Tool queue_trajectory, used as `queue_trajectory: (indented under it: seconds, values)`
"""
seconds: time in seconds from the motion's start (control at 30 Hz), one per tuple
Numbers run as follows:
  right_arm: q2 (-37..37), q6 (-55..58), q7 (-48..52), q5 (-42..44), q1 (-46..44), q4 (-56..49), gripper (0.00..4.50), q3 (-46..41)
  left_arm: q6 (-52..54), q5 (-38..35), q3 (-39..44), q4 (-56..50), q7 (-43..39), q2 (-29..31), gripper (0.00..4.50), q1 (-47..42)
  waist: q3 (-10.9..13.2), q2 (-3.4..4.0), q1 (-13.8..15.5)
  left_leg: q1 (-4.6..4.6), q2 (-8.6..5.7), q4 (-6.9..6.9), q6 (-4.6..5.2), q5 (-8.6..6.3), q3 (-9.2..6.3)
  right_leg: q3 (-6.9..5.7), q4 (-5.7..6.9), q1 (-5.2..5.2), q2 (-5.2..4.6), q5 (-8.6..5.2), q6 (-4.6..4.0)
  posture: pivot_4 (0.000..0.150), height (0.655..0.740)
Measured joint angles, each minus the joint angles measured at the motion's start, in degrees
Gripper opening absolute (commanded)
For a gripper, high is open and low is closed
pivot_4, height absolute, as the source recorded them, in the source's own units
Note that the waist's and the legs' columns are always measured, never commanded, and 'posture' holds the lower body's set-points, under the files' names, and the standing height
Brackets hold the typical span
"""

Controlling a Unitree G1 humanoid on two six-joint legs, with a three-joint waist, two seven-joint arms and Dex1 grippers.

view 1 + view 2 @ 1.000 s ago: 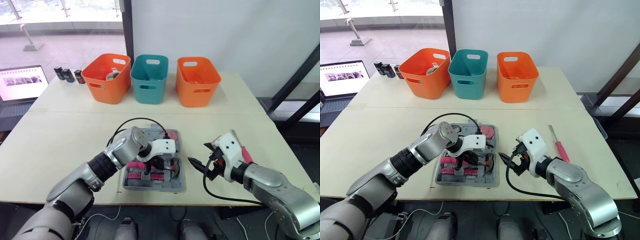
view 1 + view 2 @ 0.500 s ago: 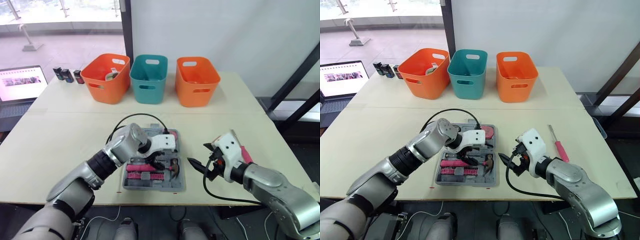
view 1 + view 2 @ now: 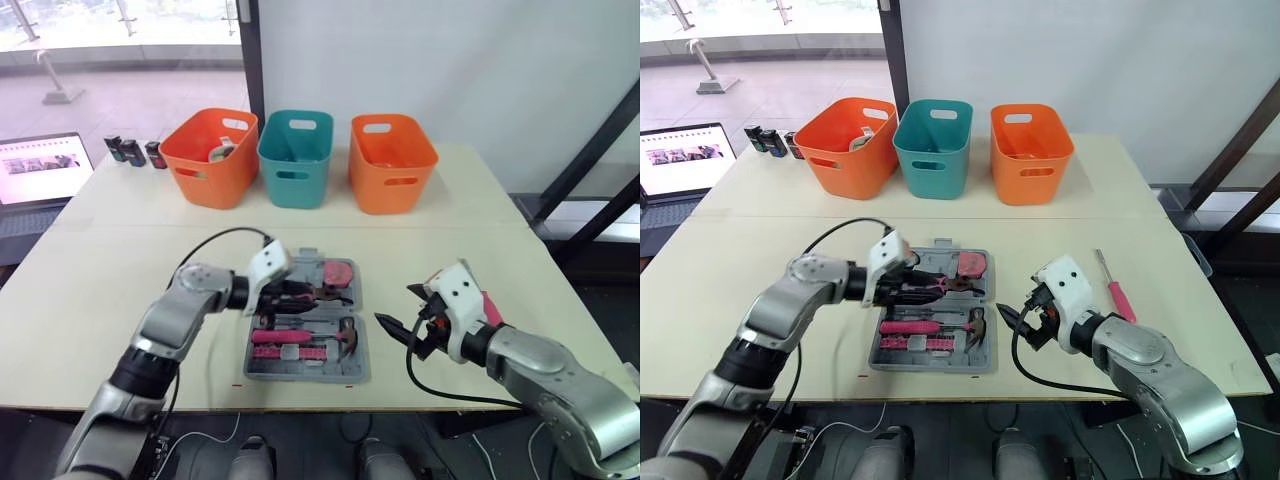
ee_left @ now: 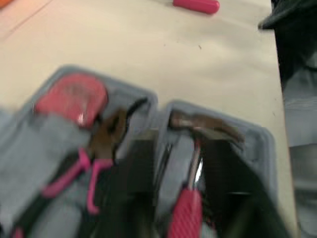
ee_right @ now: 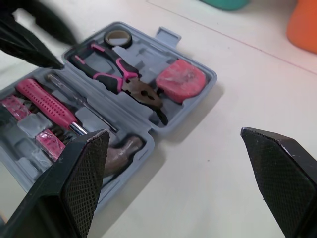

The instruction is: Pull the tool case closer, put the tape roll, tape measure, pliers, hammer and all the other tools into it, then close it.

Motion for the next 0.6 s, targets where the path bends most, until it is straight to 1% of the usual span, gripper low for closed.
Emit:
queue_trajectory:
  seconds: [0.13, 0.3, 0.43, 0.6]
  values:
    - [-0.8, -1.8, 2.2, 0.0, -1.6, 1.2, 4.50, -0.1, -5.7, -0.6, -0.8, -0.6, -0.5, 0.2, 0.03, 4.4, 0.0, 0.00, 0.1, 0.03, -0.01, 0.03, 0.00, 0.00, 0.00, 0.00, -0.10, 0.12, 0.00, -0.01, -0.02, 0.150, 0.7400]
    - [-2.3, -2.7, 4.3, 0.0, -2.4, 3.1, 4.50, -0.4, -10.7, 0.0, -2.8, 1.4, 0.5, -1.2, 0.03, 5.6, 0.0, 0.01, 0.1, 0.05, -0.01, 0.02, 0.00, 0.00, -0.01, 0.00, -0.10, 0.14, 0.00, -0.01, -0.02, 0.150, 0.7400]
    - [-2.4, -2.7, 4.8, 0.0, -3.5, 3.5, 4.50, -0.4, -14.7, 3.6, -6.2, 6.5, 2.1, -1.8, 0.03, 5.5, 0.0, 0.01, 0.0, 0.08, -0.01, 0.01, 0.00, 0.00, -0.01, -0.01, -0.10, 0.14, 0.01, -0.01, -0.02, 0.150, 0.7400]
    - [-2.4, -2.5, 4.9, 0.0, -3.4, 3.5, 4.50, -0.5, -18.8, 7.5, -8.5, 11.3, 3.7, -1.7, 0.03, 5.1, 0.0, 0.01, 0.0, 0.08, -0.01, 0.01, 0.00, 0.00, -0.01, 0.00, -0.11, 0.15, 0.01, -0.01, -0.02, 0.150, 0.7400]
